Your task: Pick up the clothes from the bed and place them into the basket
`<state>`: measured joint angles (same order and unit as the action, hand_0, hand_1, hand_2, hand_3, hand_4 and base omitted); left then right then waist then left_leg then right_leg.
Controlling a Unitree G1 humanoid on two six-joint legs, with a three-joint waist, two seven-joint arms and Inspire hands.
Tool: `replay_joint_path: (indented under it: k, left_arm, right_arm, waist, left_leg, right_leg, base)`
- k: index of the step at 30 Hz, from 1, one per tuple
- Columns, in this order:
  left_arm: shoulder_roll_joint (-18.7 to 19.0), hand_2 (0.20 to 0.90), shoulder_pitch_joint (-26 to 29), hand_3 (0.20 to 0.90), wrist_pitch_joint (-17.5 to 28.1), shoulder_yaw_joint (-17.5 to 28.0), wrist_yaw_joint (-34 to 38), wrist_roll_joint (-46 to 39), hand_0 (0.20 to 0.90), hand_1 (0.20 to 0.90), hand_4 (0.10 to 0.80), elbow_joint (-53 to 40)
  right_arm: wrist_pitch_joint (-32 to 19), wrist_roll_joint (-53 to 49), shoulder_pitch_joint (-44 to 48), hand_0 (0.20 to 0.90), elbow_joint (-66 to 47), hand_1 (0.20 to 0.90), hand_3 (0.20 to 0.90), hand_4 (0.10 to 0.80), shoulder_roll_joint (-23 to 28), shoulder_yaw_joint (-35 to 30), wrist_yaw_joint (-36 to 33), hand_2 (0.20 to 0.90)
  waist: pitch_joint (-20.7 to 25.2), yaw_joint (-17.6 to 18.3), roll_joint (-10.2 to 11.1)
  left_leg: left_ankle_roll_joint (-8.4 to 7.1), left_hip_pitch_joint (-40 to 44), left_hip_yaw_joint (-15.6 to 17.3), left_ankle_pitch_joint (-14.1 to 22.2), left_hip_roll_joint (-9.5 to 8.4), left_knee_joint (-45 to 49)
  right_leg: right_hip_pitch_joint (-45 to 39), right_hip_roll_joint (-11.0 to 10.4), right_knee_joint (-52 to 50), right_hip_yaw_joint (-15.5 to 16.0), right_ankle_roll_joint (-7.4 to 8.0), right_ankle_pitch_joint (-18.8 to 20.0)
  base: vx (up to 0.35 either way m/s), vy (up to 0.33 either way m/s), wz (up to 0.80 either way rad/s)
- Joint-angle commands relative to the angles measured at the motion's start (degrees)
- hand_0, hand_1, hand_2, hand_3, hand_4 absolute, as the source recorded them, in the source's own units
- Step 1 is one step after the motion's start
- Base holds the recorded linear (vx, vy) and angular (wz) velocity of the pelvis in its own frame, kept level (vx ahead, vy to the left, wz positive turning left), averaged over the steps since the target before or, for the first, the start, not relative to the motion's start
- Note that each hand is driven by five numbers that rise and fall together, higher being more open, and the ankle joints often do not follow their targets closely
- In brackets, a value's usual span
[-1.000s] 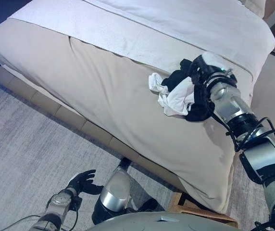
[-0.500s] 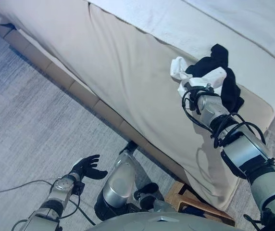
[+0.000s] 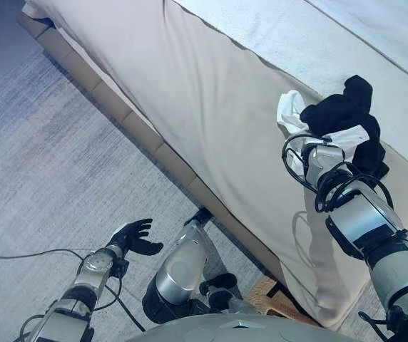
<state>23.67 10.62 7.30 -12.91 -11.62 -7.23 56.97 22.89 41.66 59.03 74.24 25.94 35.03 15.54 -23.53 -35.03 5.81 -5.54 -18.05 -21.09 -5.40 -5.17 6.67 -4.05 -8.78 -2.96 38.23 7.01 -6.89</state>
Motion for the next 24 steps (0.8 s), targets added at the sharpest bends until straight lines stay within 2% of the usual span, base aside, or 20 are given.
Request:
replay_joint_path:
  k: [1,4,5,6,7,10,14,18,24]
  left_arm:
    - [2.54,0.9,-2.13,0.9,0.11,-3.84,-0.32,-0.46,0.9,0.9,0.8,-1.8]
    - [2.56,0.9,-2.37,0.9,0.32,-4.17,0.03,-1.04,0.9,0.9,0.8,-1.36]
    - [2.57,0.9,-3.27,0.9,1.15,-4.25,0.5,-1.5,0.9,0.9,0.8,-0.66]
    - [2.57,0.9,-3.5,0.9,1.38,-4.23,0.6,-1.56,0.9,0.9,0.8,-0.47]
    - [2.59,0.9,-4.69,0.9,2.29,-4.06,1.03,-1.78,0.9,0.9,0.8,-0.04]
    - [2.4,0.9,-7.07,0.9,4.07,-2.67,1.55,-2.56,0.9,0.9,0.8,0.69]
    - [1.88,0.9,-8.83,0.9,5.58,-0.79,1.43,-3.49,0.9,0.9,0.8,1.5]
    - [1.06,0.9,-10.91,0.9,7.0,1.46,1.76,-1.87,0.9,0.9,0.8,3.04]
    - [-0.25,0.9,-14.11,0.9,5.82,4.17,2.86,2.57,0.9,0.9,0.8,4.88]
  right_arm:
    - [2.37,-2.86,2.88,0.3,-1.88,0.3,0.2,0.1,1.99,0.26,-11.7,0.3]
    - [0.55,-7.35,4.16,0.3,-4.97,0.3,0.2,0.1,2.68,-0.36,-19.83,0.3]
    - [-1.76,-9.28,4.92,0.3,-8.85,0.3,0.2,0.1,3.63,-1.36,-26.99,0.3]
    - [-2.72,-9.55,5.08,0.3,-9.82,0.3,0.2,0.1,3.84,-1.59,-28.87,0.3]
    - [-2.99,-11.03,5.56,0.3,-16.39,0.3,0.2,0.1,5.32,-2.14,-32.64,0.3]
    - [-3.14,-13.22,6.04,0.3,-32.11,0.3,0.2,0.1,9.0,-4.63,-38.37,0.3]
    - [-8.05,-13.74,5.32,0.3,-42.98,0.3,0.2,0.1,12.6,-9.12,-45.66,0.3]
    - [-10.43,-13.3,3.22,0.3,-55.19,0.3,0.2,0.1,16.04,-15.25,-52.89,0.3]
    - [-12.33,-11.38,-4.27,0.3,-72.79,0.3,0.2,0.1,22.56,-25.7,-58.23,0.3]
  waist:
    - [0.18,-0.18,-0.83]
    - [0.29,0.2,-0.7]
    - [0.49,0.83,-0.52]
    - [0.54,1.0,-0.47]
    - [0.74,1.75,-0.3]
    - [1.03,3.95,0.12]
    - [1.51,5.96,0.59]
    - [3.26,7.79,1.95]
    - [8.94,11.99,3.54]
  left_leg:
    - [4.63,1.37,5.28,0.93,1.87,-5.39]
    - [4.64,1.64,5.22,0.99,1.99,-5.55]
    - [4.59,2.12,5.39,1.16,2.27,-5.62]
    - [4.58,2.26,5.47,1.2,2.35,-5.64]
    - [4.53,2.68,5.84,1.5,2.66,-5.54]
    - [4.47,3.79,7.19,2.05,3.49,-5.69]
    - [4.53,5.12,9.04,2.16,4.49,-6.95]
    - [4.63,7.02,10.87,3.12,5.48,-7.72]
    - [5.34,11.08,13.98,5.32,5.12,-8.48]
  right_leg:
    - [0.98,-0.4,-10.01,-2.36,-4.07,-1.88]
    - [1.17,-0.28,-9.93,-2.73,-3.91,-1.54]
    - [1.16,-0.21,-9.96,-3.21,-3.8,-1.37]
    - [1.17,-0.2,-9.97,-3.34,-3.77,-1.31]
    - [1.27,-0.18,-10.12,-3.91,-3.77,-1.37]
    - [1.84,0.03,-10.44,-5.61,-3.79,-1.75]
    - [1.9,0.71,-9.2,-7.45,-3.49,-2.01]
    - [0.97,1.65,-7.1,-9.03,-3.2,-1.61]
    - [-1.42,2.32,-3.98,-12.2,-1.73,-0.05]
  base:
    - [0.0,0.0,0.0]
    - [0.0,0.0,0.0]
    - [0.0,0.0,0.0]
    - [0.0,0.0,0.0]
    - [0.012,0.041,-0.04]
    - [-0.001,0.059,-0.12]
    - [-0.035,0.049,-0.24]
    - [0.022,-0.019,-0.38]
    - [0.094,-0.007,-0.32]
